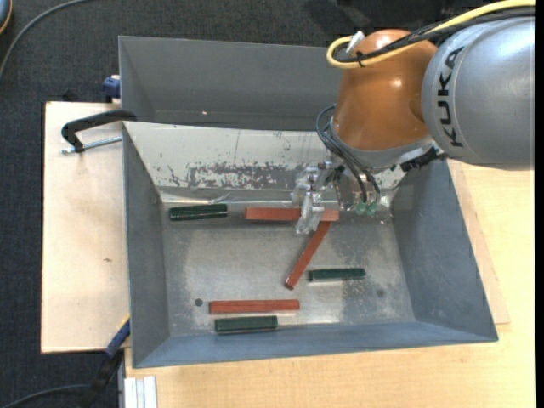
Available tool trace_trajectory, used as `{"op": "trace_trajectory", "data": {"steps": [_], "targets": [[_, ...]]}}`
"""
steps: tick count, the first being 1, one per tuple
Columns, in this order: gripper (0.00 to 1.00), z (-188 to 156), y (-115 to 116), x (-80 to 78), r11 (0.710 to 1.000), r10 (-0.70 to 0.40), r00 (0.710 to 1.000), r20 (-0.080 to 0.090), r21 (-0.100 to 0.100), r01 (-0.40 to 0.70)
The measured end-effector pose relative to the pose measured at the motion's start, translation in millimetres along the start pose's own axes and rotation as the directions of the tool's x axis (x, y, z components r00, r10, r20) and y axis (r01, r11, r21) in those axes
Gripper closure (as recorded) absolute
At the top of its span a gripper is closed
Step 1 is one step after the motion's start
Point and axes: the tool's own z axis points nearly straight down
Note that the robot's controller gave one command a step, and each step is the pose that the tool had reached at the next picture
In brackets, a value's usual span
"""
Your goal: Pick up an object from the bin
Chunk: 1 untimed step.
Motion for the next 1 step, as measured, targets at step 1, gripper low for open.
{"op": "trace_trajectory", "data": {"steps": [1], "targets": [[1.00,-72.9,15.4,7.7,0.928,-0.373,0.928,0.000,-0.002,0.373]]}}
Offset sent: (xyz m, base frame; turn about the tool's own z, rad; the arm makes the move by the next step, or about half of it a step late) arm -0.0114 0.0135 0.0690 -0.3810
